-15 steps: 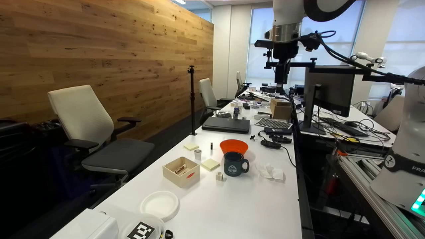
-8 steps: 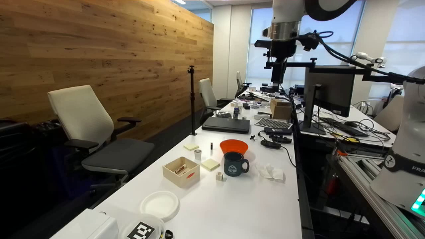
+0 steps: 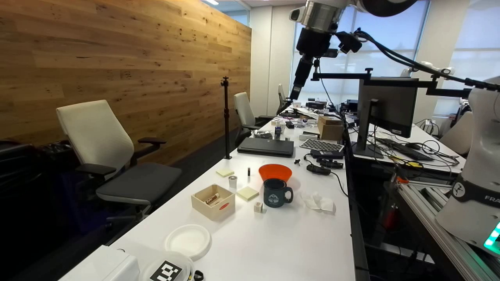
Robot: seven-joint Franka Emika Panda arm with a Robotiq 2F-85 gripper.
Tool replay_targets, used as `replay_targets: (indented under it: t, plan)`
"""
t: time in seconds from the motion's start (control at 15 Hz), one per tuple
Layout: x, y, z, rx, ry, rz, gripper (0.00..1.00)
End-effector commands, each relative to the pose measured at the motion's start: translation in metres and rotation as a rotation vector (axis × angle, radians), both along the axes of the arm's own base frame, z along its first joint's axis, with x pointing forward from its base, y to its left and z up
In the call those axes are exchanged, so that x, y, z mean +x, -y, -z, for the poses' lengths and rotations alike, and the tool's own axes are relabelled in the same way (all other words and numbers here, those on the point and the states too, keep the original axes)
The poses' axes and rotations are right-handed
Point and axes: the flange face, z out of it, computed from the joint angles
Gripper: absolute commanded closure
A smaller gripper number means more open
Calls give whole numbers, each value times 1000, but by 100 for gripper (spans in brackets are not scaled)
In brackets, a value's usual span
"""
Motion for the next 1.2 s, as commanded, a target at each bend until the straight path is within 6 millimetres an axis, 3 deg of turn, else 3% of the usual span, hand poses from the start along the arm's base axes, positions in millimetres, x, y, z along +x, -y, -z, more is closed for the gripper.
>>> replay_targets:
  t: [0.0, 0.4, 0.73, 1.0, 1.07, 1.13]
  plan:
    - [50, -33, 3, 33, 47, -145, 0]
    - [135, -89, 56, 43, 18, -243, 0]
    - [190, -143, 95, 37, -45, -296, 0]
    - [214, -185, 122, -7, -136, -301, 0]
    - [196, -170, 119, 34, -104, -318, 0]
    - [201, -179, 124, 27, -126, -319, 0]
